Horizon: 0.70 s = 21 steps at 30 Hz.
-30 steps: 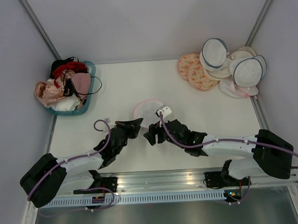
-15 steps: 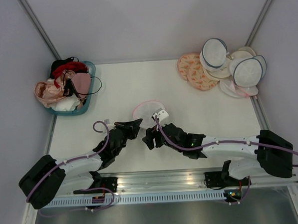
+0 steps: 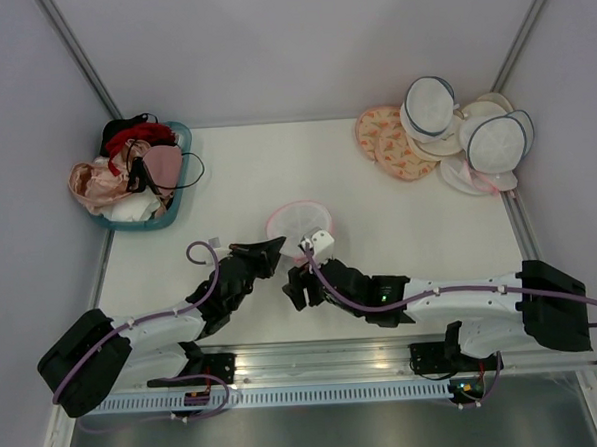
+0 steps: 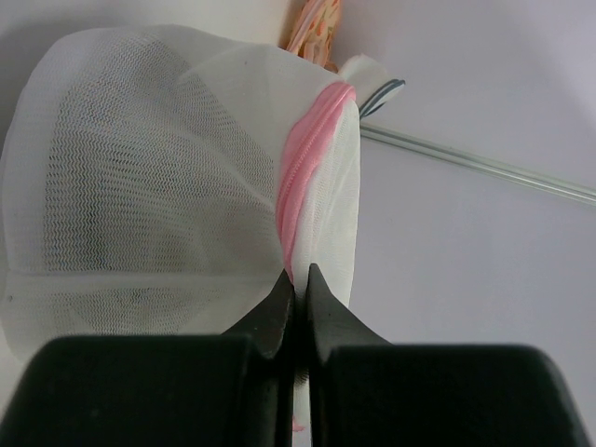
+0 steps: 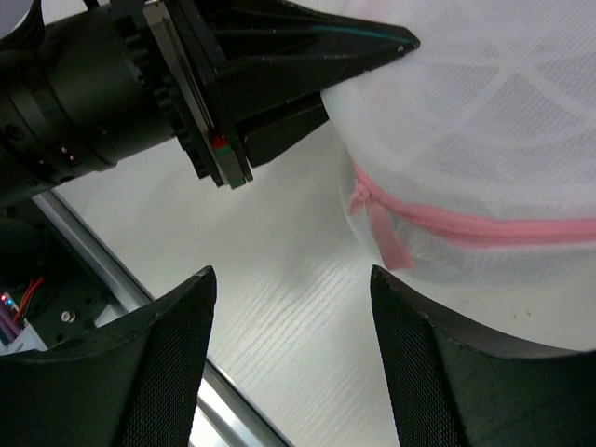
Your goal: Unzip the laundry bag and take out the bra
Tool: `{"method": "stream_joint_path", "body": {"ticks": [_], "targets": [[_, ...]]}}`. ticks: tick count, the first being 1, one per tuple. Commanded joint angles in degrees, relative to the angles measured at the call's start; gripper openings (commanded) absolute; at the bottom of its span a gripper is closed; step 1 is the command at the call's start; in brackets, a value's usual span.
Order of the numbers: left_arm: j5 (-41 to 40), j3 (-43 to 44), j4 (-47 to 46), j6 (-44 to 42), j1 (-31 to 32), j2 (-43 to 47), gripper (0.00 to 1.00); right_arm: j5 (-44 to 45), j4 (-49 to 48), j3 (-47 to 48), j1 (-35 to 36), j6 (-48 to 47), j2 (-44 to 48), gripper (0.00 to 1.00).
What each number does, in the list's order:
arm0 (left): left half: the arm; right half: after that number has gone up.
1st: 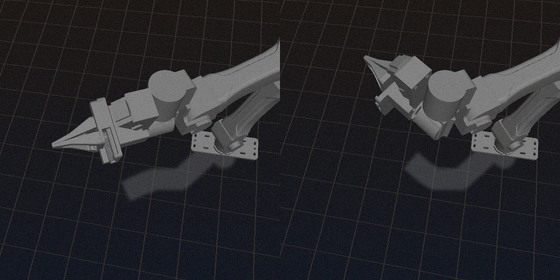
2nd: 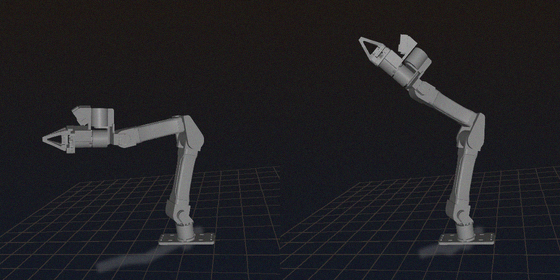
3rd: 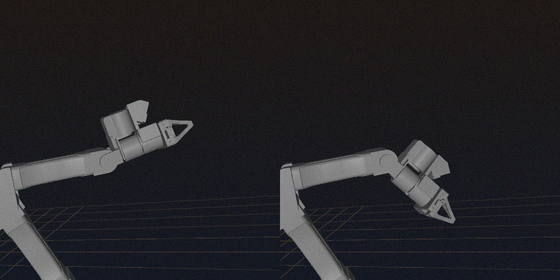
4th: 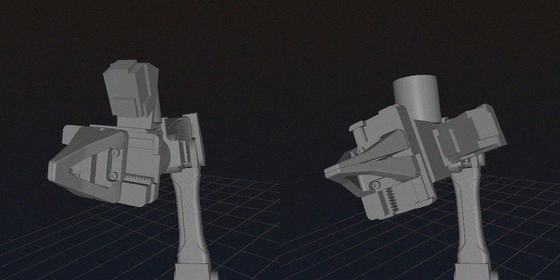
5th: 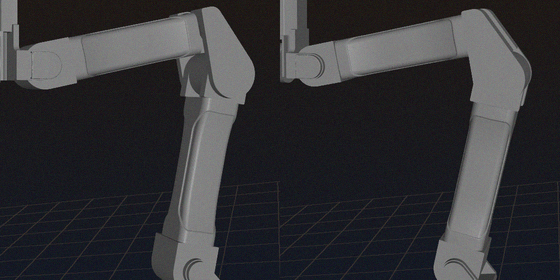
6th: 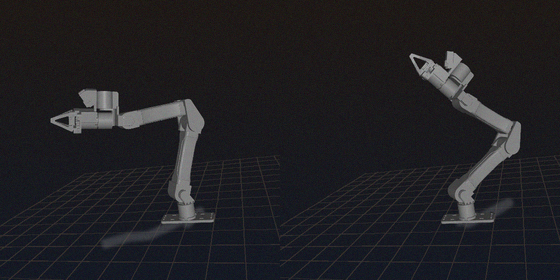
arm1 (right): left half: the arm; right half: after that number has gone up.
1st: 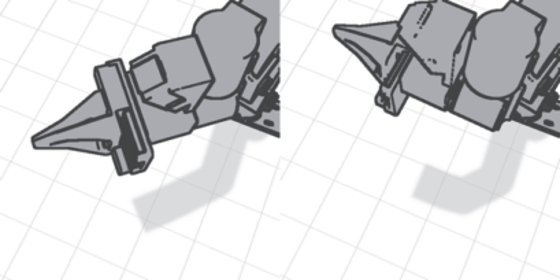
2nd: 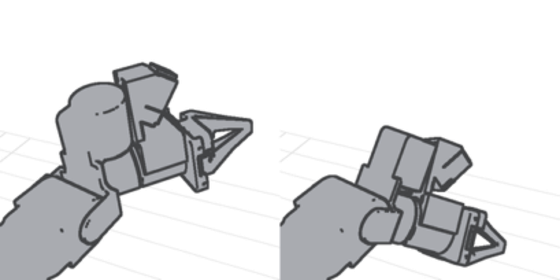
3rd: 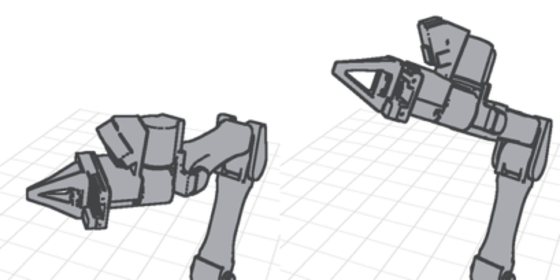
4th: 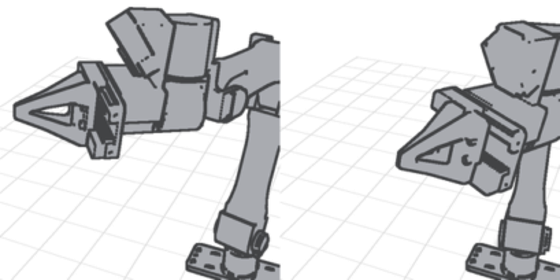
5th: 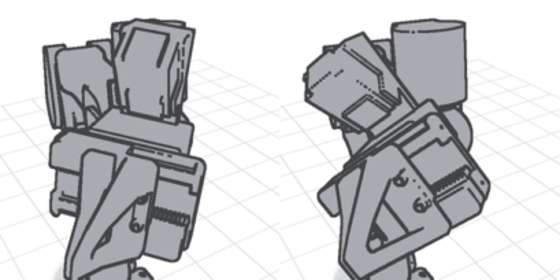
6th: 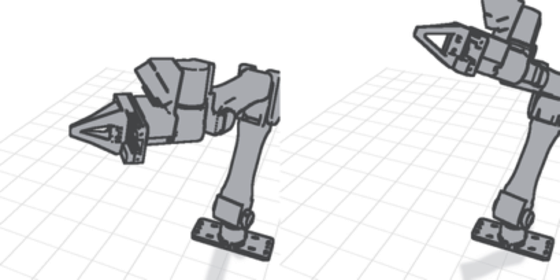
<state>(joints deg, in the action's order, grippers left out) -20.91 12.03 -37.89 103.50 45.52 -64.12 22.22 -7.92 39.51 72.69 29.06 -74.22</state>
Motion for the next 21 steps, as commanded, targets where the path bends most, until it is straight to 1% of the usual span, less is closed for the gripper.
{"method": "stream_joint_path", "body": {"ticks": [1, 5, 7, 9, 12, 15, 16, 17, 20, 21], "targets": [[0.3, -0.1, -4.6, 1.7, 0.5, 0.5, 0.02, 3.5, -4.6, 3.7, -0.3, -2.3, -3.3, 0.72], [0.8, -0.7, -4.4, 1.9, 0.5, 1.3, 0.02, 2.5, -8.7, 3.6, -1.8, -3.1, -5.8, 0.69], [1.0, -0.9, -3.8, 2.3, 0.5, 1.3, 0.02, 2.4, -10.5, 3.2, -2.5, -3.4, -6.0, 0.65], [1.3, -1.4, -4.6, 2.6, 0.5, 1.0, 0.02, 3.2, -11.0, 3.4, -2.9, -3.9, -6.0, 0.63], [2.1, -1.6, -5.0, 2.6, 0.6, 1.1, 0.02, 6.7, -11.0, 3.8, -3.1, -4.9, -5.8, 0.62], [2.4, -1.8, -4.6, 2.6, 0.7, 1.1, 0.02, 7.3, -11.3, 3.6, -3.9, -5.2, -5.5, 0.59], [2.4, -1.9, -4.6, 2.7, 0.8, 0.9, 0.02, 7.7, -11.3, 3.6, -4.1, -5.4, -5.7, 0.55], [2.4, -1.9, -4.6, 2.7, 0.9, 0.9, 0.02, 8.0, -11.3, 3.6, -4.6, -5.3, -5.8, 0.45], [2.8, -1.8, -5.4, 2.7, 1.0, 0.5, 0.02, 8.0, -11.1, 3.6, -5.0, -5.4, -6.4, 0.27], [2.9, -1.8, -5.4, 2.8, 1.0, 0.3, 0.02, 8.0, -11.0, 3.5, -5.2, -5.2, -6.4, 0.26]]}}
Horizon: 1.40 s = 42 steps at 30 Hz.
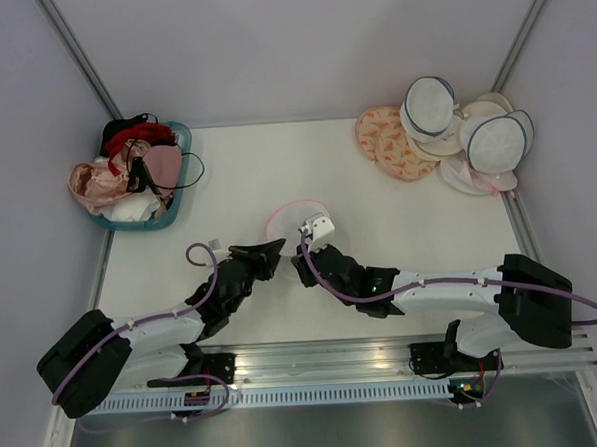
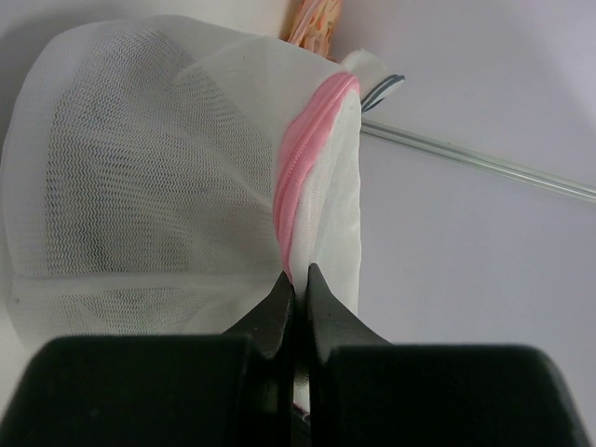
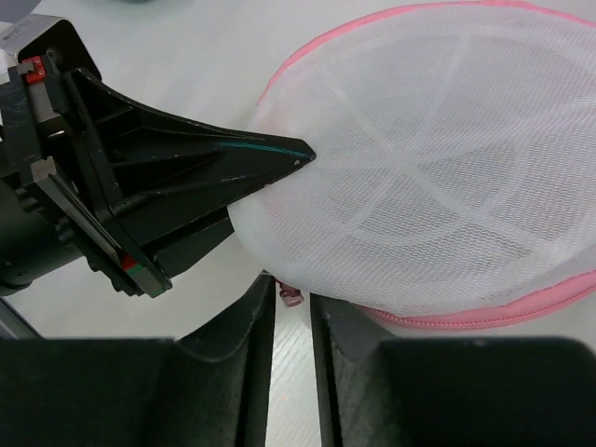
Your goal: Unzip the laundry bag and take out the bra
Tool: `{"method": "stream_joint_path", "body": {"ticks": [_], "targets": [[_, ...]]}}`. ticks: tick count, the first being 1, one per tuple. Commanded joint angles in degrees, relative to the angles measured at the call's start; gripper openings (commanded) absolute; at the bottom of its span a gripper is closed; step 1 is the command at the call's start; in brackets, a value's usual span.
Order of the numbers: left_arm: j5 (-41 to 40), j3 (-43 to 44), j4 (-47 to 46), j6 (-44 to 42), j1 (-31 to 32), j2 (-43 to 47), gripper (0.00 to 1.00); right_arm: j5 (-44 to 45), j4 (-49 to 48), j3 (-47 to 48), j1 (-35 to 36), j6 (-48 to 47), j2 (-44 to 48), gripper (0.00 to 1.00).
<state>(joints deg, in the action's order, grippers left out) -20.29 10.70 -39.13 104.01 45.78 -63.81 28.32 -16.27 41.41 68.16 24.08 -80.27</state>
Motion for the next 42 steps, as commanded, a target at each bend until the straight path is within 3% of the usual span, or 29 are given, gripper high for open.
{"method": "stream_joint_path", "body": {"ticks": [1, 4, 8, 16, 26, 32, 37, 42], "targets": [[2.5, -0.5, -4.5, 2.2, 0.8, -0.1, 0.02, 2.0, -2.6, 1.4, -0.7, -0.3, -0.3, 0.23], [2.8, -0.3, -4.8, 2.0, 0.9, -0.5, 0.02, 2.3, -3.0, 0.4, -0.7, -0.1, 0.4, 0.19], [2.8, -0.7, -5.1, 2.0, 0.9, -0.4, 0.02, 2.5, -1.7, -0.6, -0.7, 0.2, 2.0, 0.01], [1.5, -1.7, -3.7, -1.4, 0.9, 2.3, 0.02, 3.9, 10.5, -1.7, -0.7, 1.8, 9.1, 0.00], [-0.1, -3.0, 6.2, -9.9, -1.1, 10.9, 0.02, 3.3, 35.8, 2.0, -0.6, 5.5, 16.5, 0.01], [1.9, -2.1, 13.4, -15.5, -5.3, 15.7, 0.02, 1.8, 44.3, 3.9, -0.7, 7.0, 19.8, 0.01], [6.0, -1.8, 15.3, -17.9, -8.2, 16.4, 0.02, 5.3, 47.1, 4.4, -0.6, 7.3, 21.5, 0.00], [7.5, -2.3, 14.5, -17.7, -8.7, 16.2, 0.02, 4.5, 41.7, 3.0, -0.7, 5.9, 21.7, 0.00]]}}
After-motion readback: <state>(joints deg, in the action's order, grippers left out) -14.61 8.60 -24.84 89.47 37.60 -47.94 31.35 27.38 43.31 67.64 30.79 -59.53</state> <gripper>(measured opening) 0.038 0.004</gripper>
